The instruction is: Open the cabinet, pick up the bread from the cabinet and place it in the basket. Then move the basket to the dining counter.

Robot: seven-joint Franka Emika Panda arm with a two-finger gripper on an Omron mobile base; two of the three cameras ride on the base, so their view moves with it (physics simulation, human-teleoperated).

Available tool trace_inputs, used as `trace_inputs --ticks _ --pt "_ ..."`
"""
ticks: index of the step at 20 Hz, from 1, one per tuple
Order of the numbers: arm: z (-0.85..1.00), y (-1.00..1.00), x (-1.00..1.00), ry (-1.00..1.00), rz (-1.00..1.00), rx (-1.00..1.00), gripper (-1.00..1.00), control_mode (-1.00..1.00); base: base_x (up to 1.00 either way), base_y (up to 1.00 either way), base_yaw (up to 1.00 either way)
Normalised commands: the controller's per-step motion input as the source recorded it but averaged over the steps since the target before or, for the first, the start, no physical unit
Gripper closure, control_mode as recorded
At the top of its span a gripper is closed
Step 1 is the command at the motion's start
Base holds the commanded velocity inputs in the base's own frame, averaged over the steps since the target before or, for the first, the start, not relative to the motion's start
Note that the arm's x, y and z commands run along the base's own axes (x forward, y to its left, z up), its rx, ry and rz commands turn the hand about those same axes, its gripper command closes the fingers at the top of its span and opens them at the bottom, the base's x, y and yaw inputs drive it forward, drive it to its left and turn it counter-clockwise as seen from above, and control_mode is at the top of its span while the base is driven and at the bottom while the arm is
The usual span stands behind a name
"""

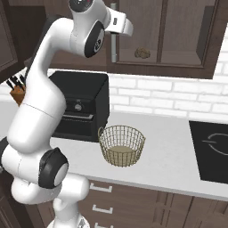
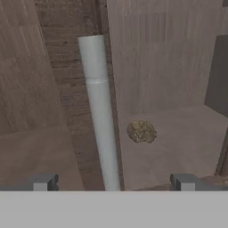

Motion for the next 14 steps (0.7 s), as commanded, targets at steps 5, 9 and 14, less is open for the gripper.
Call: trace_inputs --ticks 5,9,14 --pt "0.00 0.01 0.63 0.00 0.00 0.00 -1.00 -1.00 0.00 0.00 0.00" --pt "0.00 0.00 0.50 0.00 0.00 0.00 -1.00 -1.00 0.00 0.00 0.00" --pt "0.00 0.00 0.46 0.00 0.00 0.00 -1.00 -1.00 0.00 0.00 0.00"
